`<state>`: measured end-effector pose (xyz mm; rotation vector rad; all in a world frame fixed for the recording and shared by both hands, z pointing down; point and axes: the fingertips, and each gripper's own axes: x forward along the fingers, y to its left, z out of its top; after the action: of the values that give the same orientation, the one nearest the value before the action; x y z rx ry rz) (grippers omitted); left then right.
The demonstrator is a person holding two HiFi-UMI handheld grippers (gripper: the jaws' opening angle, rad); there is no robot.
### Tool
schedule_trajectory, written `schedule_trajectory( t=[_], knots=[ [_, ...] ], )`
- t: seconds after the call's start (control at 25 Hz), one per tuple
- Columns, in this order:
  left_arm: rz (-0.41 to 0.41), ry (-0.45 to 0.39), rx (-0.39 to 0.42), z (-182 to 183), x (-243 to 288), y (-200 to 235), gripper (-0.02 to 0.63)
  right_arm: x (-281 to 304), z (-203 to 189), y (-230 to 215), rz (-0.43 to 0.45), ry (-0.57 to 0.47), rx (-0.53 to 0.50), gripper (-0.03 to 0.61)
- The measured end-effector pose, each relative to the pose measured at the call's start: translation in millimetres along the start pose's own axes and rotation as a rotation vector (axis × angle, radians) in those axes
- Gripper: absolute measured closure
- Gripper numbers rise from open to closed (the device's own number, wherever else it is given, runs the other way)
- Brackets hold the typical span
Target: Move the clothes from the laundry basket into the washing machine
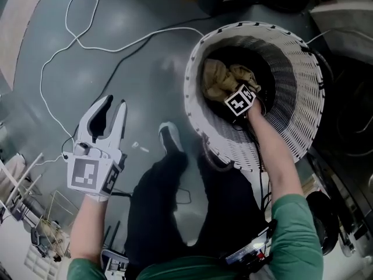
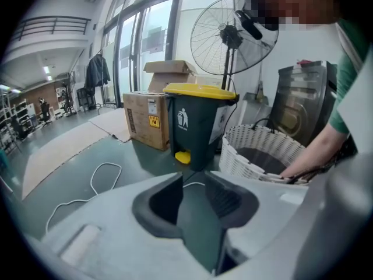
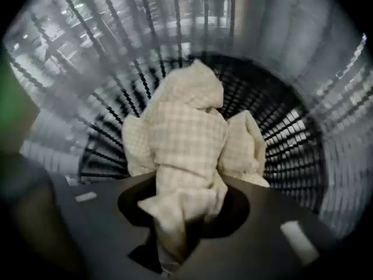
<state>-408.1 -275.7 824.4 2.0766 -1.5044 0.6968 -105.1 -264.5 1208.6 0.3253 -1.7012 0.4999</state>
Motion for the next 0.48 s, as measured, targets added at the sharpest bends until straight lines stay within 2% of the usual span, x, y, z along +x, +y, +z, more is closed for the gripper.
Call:
schedule_trajectory(
  t=[0.28,0.48],
  knots=[
    [-0.025,-0.005,-0.017,57.8,-50.2,-30.1,0.502,-124.2,11.0,5.6,-0.046,-0.157,0.07,0.431],
    [-0.029,-0.03,-0.029,111.2,-91.3,-47.6,0.503,-221.9,28.8,13.3,-0.087,-0.231,0.032,0.431]
  ],
)
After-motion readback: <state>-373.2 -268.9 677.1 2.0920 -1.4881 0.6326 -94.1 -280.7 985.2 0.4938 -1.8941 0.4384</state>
